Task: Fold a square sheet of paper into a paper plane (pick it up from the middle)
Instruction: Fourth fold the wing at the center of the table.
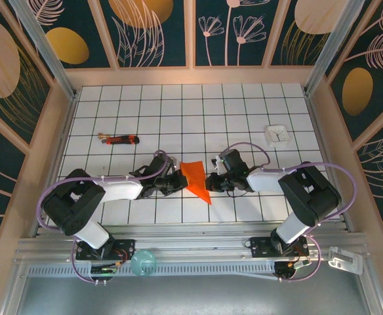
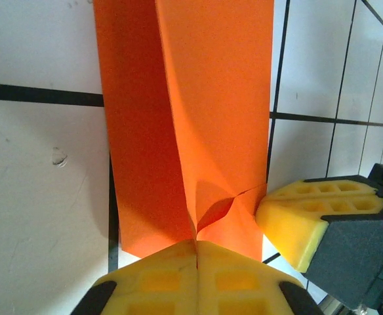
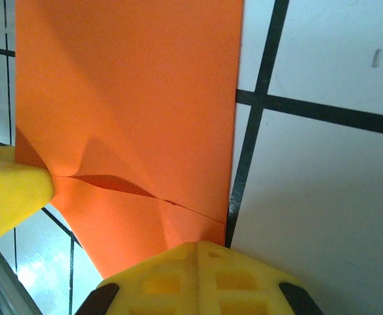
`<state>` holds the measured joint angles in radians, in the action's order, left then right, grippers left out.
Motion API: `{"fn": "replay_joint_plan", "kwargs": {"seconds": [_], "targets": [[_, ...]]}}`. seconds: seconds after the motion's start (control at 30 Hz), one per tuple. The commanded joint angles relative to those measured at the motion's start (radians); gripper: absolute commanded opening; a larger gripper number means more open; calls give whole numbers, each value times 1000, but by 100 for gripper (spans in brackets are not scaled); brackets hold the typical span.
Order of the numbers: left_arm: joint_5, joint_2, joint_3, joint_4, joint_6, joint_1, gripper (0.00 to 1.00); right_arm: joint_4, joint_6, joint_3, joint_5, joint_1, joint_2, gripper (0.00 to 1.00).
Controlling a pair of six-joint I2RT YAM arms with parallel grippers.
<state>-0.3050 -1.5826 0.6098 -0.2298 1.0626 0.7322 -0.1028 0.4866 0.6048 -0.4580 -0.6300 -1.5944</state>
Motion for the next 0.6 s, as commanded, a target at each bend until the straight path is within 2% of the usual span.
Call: {"fn": "replay_joint_plan", "kwargs": {"seconds": [0.0, 0.13, 0.27, 0.43, 0.57], "targets": [[8, 26, 1, 16, 30, 2, 0, 77, -59, 26, 46, 2, -7, 3], [14, 80, -51, -11, 125, 3, 0, 105, -120, 55, 62, 0, 61, 10], [59, 153, -69, 48, 205, 2, 0, 136, -166, 72, 83, -9, 122, 17], [99, 222, -99, 109, 323, 1, 0, 176, -205, 78, 215, -73, 215, 22], [110, 242, -84, 169, 369, 1, 0, 168, -207, 58, 357, -171, 265, 26]]}}
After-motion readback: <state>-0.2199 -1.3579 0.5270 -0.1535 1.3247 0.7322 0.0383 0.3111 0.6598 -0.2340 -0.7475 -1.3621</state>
